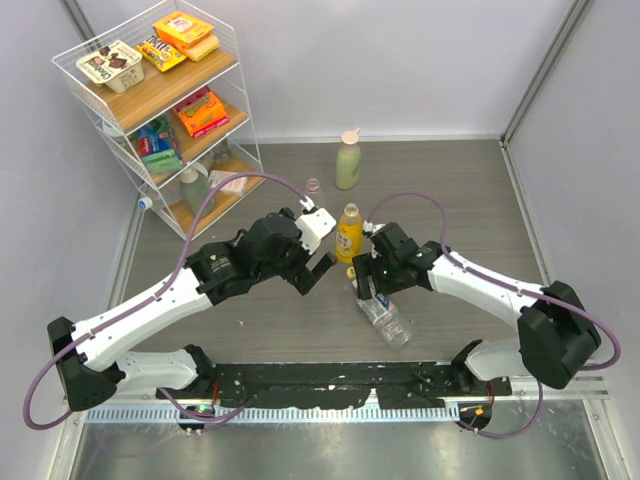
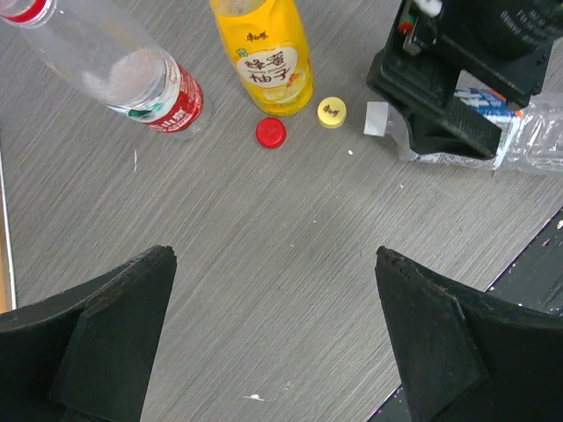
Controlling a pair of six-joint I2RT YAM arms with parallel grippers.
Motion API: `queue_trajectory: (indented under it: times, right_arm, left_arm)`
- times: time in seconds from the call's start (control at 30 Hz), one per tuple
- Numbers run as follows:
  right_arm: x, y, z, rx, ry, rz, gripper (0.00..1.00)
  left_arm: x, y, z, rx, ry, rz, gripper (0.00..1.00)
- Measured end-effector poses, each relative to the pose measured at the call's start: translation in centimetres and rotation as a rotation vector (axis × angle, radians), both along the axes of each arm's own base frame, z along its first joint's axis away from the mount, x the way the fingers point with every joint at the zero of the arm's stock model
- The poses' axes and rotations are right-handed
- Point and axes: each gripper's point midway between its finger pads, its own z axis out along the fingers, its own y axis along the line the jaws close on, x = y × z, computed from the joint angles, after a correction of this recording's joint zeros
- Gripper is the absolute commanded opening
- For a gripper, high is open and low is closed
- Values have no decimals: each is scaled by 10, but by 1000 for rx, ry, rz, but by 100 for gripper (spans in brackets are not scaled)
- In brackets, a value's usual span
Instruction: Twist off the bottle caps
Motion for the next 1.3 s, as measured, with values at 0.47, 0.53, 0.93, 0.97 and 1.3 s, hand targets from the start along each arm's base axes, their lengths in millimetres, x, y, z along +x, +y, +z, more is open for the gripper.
queue_trajectory:
  times: [0.47, 0.53, 0.93, 0.97, 1.3]
  right_arm:
    - [7, 4, -18, -174, -30, -53, 13]
    - [7, 3, -17, -174, -35, -59, 8]
    - [6, -24, 23, -155, -166, -150, 2]
    - [9, -27, 30, -148, -193, -169, 2]
    - [21, -56, 100, -54, -431, -327, 2]
  left_arm:
    - [1, 1, -2, 5, -1, 5, 100]
    - [1, 1, -2, 6, -2, 7, 100]
    - [0, 2, 3, -16, -3, 17, 100]
    - [0, 2, 3, -18, -3, 18, 100]
    - [-1, -2, 8, -51, -2, 14, 100]
